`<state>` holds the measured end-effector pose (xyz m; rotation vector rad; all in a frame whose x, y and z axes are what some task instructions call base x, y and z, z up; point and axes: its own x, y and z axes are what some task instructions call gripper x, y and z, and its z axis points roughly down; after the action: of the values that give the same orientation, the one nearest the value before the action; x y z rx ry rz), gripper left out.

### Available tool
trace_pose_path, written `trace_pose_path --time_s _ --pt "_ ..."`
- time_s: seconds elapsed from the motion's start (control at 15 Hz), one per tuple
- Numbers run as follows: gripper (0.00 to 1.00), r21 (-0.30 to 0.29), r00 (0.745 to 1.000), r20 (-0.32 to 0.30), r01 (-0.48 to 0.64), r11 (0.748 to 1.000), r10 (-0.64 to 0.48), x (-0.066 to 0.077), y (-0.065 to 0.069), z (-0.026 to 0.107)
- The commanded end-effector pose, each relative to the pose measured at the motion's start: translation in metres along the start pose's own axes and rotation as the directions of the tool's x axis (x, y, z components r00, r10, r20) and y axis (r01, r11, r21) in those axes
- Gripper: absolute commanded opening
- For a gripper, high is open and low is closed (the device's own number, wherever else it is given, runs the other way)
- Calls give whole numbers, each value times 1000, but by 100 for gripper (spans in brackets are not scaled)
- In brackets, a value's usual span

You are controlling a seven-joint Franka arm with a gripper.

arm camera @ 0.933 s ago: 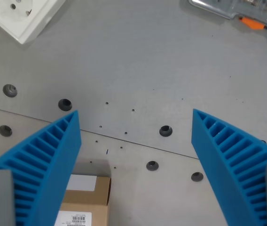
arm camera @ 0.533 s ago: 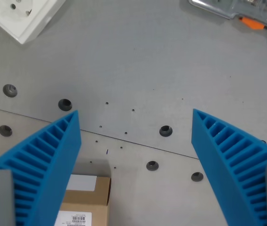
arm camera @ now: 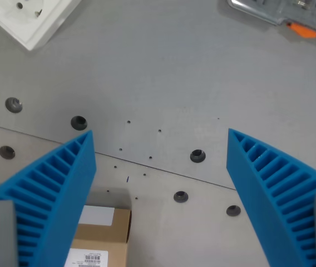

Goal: Move above the white socket

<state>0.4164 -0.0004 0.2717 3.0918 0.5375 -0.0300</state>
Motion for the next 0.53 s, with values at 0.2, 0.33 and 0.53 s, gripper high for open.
trace_pose_path --time_s 0.2,0.33,0.53 --pt "100 -10 987 -34 155 988 -155 8 -8 9" --pt "100 -12 980 -36 193 981 -194 10 -13 13" --pt "100 -16 966 -44 255 967 -256 14 -18 19"
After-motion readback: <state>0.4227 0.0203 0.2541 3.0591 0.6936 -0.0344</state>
